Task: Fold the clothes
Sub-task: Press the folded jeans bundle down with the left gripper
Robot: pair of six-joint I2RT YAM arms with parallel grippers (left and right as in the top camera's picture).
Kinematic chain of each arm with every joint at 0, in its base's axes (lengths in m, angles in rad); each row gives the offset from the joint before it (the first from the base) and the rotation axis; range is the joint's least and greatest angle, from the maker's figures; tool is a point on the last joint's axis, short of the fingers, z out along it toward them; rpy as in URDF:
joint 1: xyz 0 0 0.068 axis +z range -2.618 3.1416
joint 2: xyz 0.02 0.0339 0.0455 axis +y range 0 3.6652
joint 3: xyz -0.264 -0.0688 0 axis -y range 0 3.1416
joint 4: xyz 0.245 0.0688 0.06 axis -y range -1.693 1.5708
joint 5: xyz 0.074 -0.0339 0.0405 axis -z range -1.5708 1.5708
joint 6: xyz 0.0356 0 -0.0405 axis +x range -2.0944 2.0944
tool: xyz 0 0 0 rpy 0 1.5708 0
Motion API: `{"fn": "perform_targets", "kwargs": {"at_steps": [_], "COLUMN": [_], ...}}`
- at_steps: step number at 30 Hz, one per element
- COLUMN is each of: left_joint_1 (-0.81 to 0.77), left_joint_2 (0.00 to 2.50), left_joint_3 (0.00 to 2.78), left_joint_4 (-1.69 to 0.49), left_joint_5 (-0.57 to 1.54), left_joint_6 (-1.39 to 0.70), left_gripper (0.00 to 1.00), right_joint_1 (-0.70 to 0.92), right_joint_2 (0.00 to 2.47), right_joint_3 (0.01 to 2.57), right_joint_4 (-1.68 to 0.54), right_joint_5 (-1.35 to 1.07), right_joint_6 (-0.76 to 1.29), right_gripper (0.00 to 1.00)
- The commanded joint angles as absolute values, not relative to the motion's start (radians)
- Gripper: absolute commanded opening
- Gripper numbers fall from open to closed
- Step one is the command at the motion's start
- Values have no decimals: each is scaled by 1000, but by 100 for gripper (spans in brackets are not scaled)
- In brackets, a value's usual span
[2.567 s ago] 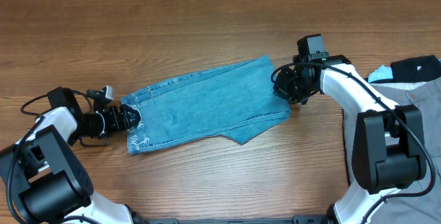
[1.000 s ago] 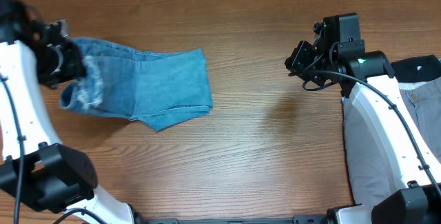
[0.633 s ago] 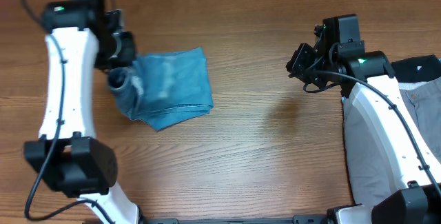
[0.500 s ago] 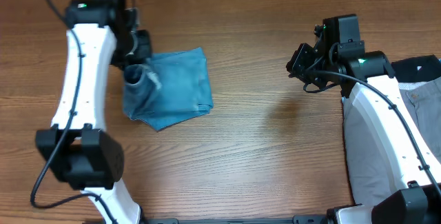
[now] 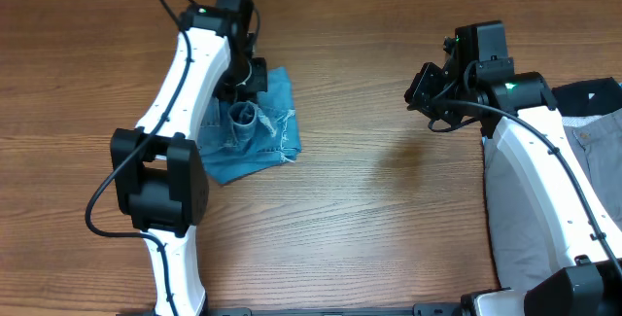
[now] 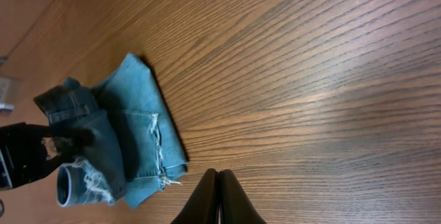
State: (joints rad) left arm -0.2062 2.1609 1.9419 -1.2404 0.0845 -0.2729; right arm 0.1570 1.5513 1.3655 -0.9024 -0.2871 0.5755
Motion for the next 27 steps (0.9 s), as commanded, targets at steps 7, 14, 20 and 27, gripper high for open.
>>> {"fn": "perform_targets", "kwargs": {"at_steps": [7, 14, 20, 27], "left_joint_1": [-245, -265, -276, -202], "left_joint_2": [2178, 2188, 2188, 2177], "left_joint_3": [1957, 1957, 1958, 2025], "left_joint_4": [-1142, -1094, -1122, -1216], "left_joint_5": [109, 191, 238, 252], "left_joint_6": [-298, -318, -301, -247], "left_gripper": [15, 31, 29, 35], "right_joint_1": [156, 156, 156, 157], "right_joint_2": [1520, 1520, 1520, 1520], "right_joint_3": [1383, 1383, 1383, 1383], "right_joint_4": [-904, -904, -904, -900], "right_joint_5": [-262, -262, -262, -279], "right_joint_6": [567, 567, 567, 497], "right_gripper": [4, 5, 5, 8]}}
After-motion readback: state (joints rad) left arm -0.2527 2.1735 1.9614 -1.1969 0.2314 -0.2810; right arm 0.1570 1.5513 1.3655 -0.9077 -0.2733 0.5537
